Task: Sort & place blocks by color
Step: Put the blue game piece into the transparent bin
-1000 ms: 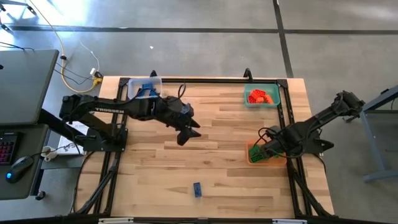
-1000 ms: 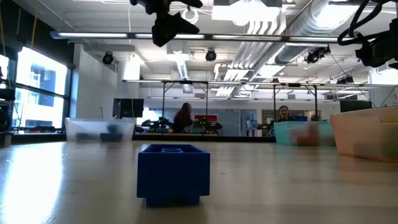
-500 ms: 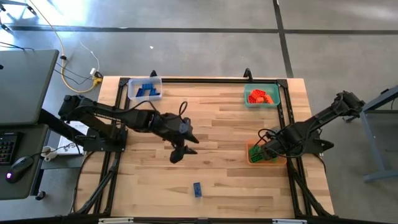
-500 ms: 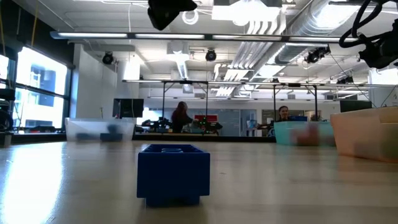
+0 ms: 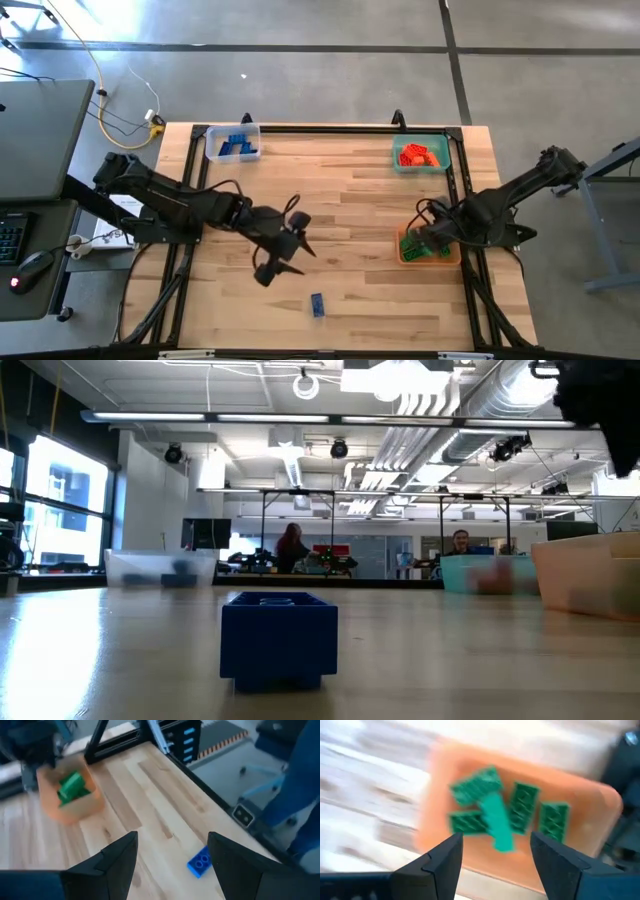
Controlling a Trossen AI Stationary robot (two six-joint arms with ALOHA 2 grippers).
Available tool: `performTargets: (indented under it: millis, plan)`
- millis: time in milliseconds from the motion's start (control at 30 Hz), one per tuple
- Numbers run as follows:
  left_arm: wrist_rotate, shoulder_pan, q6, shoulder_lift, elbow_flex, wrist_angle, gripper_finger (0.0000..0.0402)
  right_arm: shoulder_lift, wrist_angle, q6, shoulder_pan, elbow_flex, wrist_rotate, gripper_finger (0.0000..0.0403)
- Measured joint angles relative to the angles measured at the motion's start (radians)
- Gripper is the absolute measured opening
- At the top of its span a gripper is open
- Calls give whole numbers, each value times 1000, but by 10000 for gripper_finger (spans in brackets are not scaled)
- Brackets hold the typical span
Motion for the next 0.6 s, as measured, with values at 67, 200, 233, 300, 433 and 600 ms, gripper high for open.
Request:
performTargets:
  millis: [67,200,233,300,433,600]
  plan:
    - [-29,-15,62,0,0,4,229,0,2,8,0,46,63,219]
    - [-82,-19,128,1,40,-10,225,0,15,13,1,127,169,220]
    - [-82,-17,142,0,58,-11,222,0,24,14,1,145,194,220]
    - [-82,-14,173,0,91,-12,215,0,40,10,1,177,242,220]
    - [-48,-11,248,0,127,-13,199,1,83,3,1,219,353,220]
    - [-49,-14,243,0,127,-10,193,5,141,3,1,226,413,220]
